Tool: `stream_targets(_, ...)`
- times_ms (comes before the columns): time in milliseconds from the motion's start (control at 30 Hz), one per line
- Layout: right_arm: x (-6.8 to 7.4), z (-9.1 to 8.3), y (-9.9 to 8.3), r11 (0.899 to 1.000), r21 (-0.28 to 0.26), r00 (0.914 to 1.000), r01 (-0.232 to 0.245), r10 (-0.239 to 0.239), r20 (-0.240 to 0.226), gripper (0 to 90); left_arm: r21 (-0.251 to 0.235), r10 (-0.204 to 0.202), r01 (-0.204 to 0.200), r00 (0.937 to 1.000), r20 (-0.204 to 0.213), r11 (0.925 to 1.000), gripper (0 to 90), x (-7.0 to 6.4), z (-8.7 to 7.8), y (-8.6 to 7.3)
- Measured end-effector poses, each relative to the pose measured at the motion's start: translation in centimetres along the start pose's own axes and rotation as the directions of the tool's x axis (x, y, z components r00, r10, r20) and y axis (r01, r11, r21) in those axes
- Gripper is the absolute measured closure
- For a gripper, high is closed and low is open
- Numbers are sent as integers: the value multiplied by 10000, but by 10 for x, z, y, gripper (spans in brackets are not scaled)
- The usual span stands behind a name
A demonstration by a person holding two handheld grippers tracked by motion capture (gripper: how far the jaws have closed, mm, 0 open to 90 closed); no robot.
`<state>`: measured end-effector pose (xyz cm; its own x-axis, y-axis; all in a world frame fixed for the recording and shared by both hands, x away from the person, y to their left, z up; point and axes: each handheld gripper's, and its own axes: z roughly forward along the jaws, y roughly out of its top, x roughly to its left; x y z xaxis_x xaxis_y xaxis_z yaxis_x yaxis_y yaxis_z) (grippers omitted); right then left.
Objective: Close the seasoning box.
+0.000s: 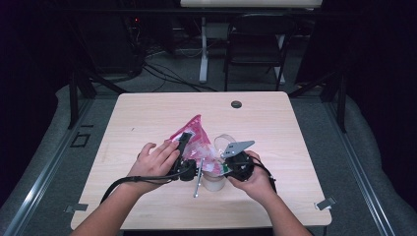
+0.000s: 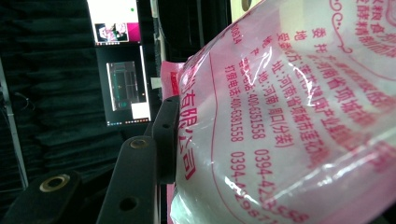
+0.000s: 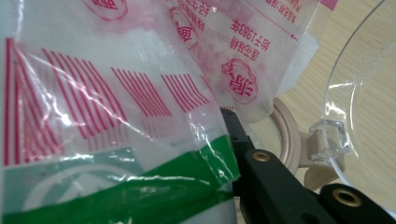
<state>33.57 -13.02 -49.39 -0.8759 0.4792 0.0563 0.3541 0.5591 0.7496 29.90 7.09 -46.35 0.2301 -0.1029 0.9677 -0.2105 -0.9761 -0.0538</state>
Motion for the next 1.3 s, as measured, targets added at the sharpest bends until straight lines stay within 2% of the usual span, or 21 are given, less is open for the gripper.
stream_targets(133,0,0,0,10000,45,10000,28,-28,2,900,42,97,-97,9999,87,9999,617,0,1,-1)
stream_targets(200,0,0,0,10000,45,10000,27,-27,15,900,101,-2,0,9998,189,9999,616,-1,1,-1)
stream_targets(400,0,0,0,10000,76,10000,11,-11,43,900,76,53,-53,10000,79,10000,615,-2,1,-2)
stream_targets(467,0,1,0,10000,74,10000,17,-18,71,900,67,-21,20,9999,100,10000,615,-3,1,-3)
stream_targets(500,0,1,0,10000,83,10000,30,-30,69,900,132,10,-14,9996,270,9999,615,-3,1,-3)
stream_targets(633,1,1,0,9999,142,9999,95,-97,132,900,164,-17,14,9998,184,9999,616,-6,2,-4)
stream_targets(700,1,1,0,9999,147,9999,72,-74,137,900,237,-42,34,9993,374,9997,617,-7,2,-5)
stream_targets(1300,3,2,2,9998,136,9998,136,-138,128,900,430,-333,309,9978,571,9986,637,-14,4,-14)
